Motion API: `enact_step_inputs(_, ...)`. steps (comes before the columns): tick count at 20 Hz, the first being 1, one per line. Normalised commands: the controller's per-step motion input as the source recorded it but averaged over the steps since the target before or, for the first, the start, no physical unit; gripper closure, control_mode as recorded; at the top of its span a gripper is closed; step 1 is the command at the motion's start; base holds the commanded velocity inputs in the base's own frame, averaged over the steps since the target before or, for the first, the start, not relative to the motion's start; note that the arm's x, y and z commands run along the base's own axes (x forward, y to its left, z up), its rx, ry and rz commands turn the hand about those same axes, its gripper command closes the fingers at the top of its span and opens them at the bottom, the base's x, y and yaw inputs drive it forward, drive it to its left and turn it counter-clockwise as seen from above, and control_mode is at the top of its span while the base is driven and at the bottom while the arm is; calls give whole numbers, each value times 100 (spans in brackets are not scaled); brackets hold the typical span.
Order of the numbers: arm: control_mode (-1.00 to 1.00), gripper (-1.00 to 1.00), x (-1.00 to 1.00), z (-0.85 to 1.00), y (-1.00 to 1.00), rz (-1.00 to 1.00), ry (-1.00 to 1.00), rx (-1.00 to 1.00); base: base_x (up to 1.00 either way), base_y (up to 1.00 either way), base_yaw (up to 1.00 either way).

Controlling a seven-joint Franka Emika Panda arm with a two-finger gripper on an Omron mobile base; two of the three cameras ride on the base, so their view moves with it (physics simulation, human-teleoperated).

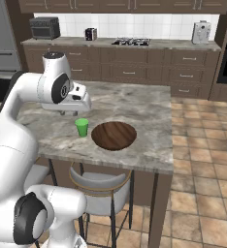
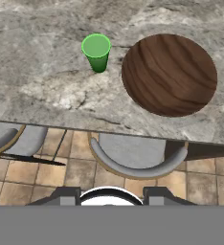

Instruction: Place the cup inside the bowl on the dining table and move the bowl to any counter.

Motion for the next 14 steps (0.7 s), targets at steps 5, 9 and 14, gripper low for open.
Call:
enact_step_inputs(5,-100,-100,0,0,0,0,0,0,0,0,0)
enact_step_inputs(9,-100,-100,0,0,4,0,0,0,0,0,0)
enact_step_inputs(14,-100,-100,0,-6,19,0,0,0,0,0,0)
